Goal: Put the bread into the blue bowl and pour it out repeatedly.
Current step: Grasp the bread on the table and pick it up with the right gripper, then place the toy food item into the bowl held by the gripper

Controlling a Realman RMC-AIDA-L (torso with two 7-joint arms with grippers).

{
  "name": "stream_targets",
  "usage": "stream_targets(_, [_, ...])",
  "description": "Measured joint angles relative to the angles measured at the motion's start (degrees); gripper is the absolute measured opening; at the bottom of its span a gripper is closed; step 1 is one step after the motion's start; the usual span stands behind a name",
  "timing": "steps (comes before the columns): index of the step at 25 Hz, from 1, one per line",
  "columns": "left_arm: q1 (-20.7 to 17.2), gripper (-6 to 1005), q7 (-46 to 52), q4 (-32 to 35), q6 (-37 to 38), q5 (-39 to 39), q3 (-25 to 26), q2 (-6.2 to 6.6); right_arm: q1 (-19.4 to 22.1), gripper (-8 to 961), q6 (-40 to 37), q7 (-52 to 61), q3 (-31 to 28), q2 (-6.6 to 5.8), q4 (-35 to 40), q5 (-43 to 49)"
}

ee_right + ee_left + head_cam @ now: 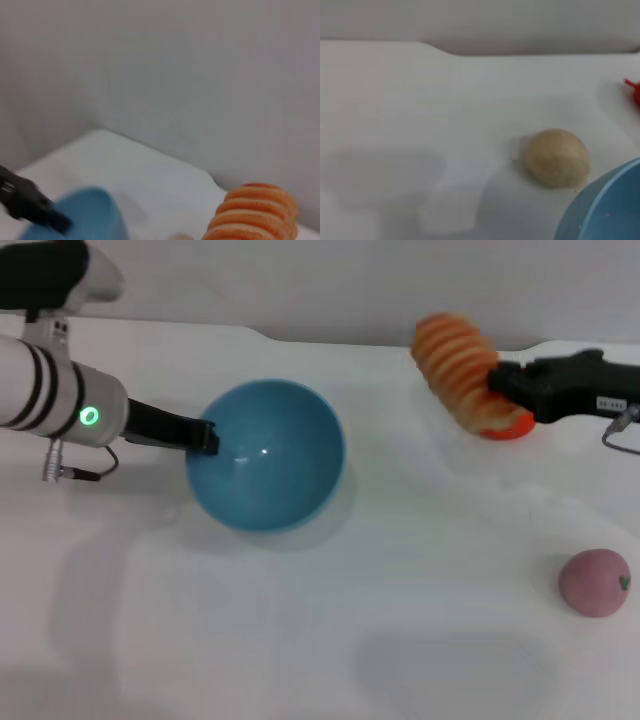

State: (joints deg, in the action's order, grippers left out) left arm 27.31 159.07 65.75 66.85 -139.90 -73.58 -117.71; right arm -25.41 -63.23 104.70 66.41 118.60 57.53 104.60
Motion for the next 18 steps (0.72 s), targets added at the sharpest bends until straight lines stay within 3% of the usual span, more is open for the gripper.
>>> stream_targets(9, [5.04, 18, 2.69, -1.95, 1.71, 0.41, -8.44, -0.38, 0.85, 91, -10.06, -21.0, 3.32, 0.22, 1.57, -14.0])
stream_targets(13, [8.3, 18, 4.85, -3.58, 1.73, 0.91, -11.96, -0.58, 0.48, 87, -9.69, -25.01, 7.41, 0.23, -0.28, -14.89])
stream_targets(18, [11.34, 17, 5.21, -5.59, 1.72, 3.12, -12.7, -0.59, -0.72, 81, -7.8, -27.36, 11.1, 0.31, -5.06, -14.92])
